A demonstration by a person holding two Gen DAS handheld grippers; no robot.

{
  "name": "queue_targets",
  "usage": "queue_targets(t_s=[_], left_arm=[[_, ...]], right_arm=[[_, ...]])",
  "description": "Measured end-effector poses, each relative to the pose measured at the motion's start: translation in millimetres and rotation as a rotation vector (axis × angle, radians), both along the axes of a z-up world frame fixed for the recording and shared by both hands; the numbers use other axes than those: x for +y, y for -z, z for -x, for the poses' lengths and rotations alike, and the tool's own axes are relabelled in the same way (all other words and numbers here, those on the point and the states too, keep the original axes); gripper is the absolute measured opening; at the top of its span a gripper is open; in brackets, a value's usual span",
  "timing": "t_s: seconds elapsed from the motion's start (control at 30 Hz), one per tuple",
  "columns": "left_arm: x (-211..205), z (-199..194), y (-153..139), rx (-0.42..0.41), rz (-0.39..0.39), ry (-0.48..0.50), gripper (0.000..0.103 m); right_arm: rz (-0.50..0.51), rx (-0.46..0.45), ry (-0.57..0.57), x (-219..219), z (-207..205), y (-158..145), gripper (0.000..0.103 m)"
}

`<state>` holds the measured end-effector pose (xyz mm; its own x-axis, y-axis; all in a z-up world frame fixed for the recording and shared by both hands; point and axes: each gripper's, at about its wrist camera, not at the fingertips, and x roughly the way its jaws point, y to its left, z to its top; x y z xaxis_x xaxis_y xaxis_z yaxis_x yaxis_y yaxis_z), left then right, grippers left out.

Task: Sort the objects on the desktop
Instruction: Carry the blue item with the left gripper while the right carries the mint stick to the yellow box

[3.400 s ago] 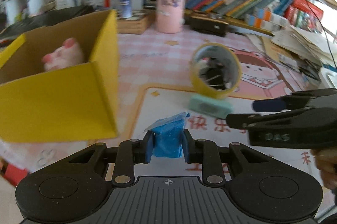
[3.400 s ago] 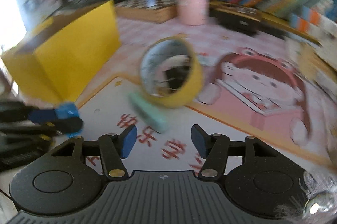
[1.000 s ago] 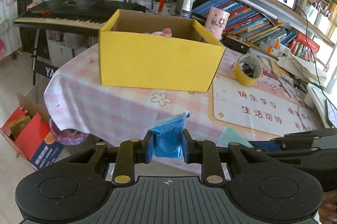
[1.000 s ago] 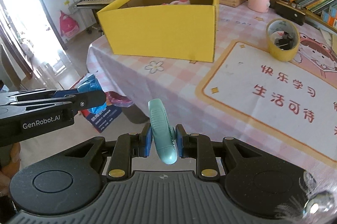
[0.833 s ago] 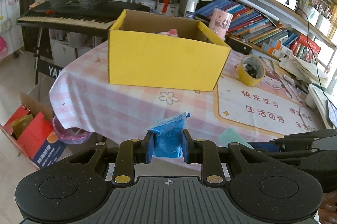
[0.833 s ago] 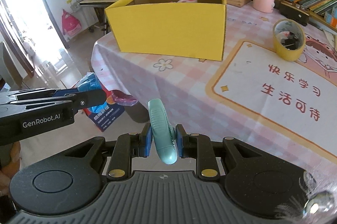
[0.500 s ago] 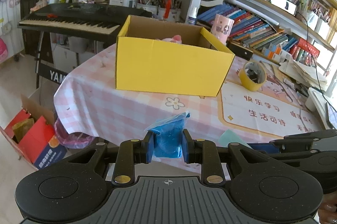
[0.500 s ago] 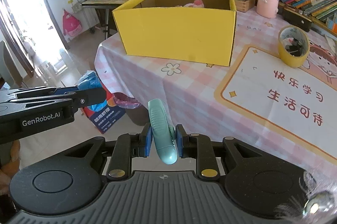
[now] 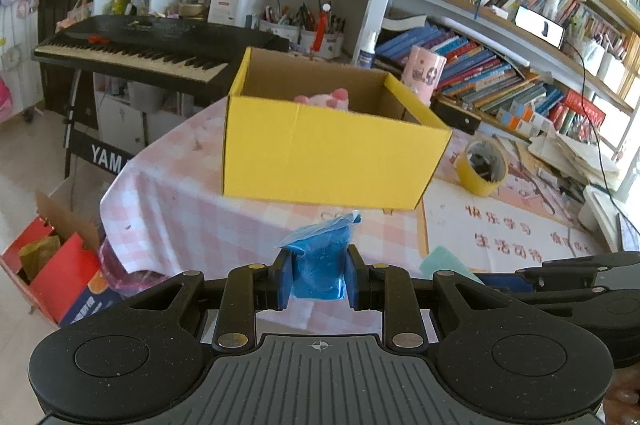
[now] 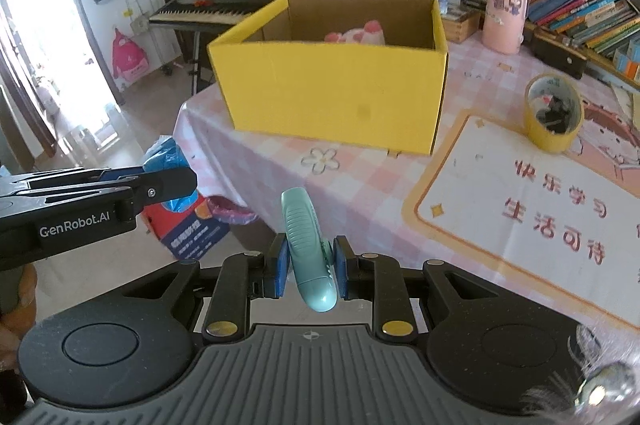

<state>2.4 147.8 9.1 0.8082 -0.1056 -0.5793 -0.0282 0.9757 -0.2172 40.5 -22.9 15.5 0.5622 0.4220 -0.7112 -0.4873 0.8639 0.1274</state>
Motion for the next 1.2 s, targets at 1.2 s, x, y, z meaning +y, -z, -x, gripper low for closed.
queue_targets(t_s=[1.2], left_arm=[[-14, -159, -44, -0.132, -0.117, -0.098, 0.024]], right_arm=[[-0.008, -0.236, -0.119, 9, -186, -57, 0.022]])
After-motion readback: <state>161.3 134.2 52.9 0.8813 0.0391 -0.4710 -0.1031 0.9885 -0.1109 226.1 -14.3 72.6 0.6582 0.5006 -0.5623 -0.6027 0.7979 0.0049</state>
